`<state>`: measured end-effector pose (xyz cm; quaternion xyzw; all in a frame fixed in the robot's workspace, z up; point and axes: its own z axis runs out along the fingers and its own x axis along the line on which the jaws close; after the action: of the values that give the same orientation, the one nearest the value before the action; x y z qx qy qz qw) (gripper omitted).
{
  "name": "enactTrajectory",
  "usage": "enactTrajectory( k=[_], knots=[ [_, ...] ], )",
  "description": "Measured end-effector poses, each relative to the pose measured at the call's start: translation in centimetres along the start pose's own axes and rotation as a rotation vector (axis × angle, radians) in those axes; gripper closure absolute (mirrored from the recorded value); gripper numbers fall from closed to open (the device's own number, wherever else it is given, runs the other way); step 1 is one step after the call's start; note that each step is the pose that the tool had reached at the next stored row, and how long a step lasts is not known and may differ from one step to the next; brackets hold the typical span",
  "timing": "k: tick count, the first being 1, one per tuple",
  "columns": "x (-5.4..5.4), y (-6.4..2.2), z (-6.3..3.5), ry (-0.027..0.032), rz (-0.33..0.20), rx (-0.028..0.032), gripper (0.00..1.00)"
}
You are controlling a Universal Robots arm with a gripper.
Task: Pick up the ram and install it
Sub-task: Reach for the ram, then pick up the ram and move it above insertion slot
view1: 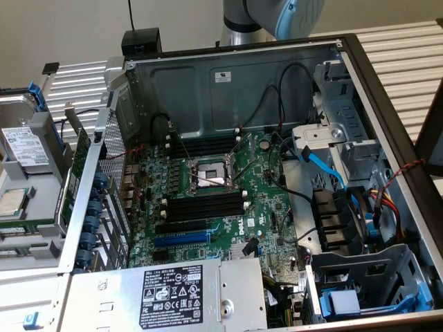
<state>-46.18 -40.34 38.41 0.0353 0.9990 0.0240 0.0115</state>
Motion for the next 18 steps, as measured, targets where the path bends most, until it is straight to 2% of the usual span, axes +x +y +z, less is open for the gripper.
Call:
enactTrajectory(
  k=[8,18],
  knots=[
    [0.03,0.01,-0.02,0.0005,-0.004,0.0,0.89],
    [0.03,0.01,0.0,0.0089,-0.183,-0.004,0.89]
  ],
)
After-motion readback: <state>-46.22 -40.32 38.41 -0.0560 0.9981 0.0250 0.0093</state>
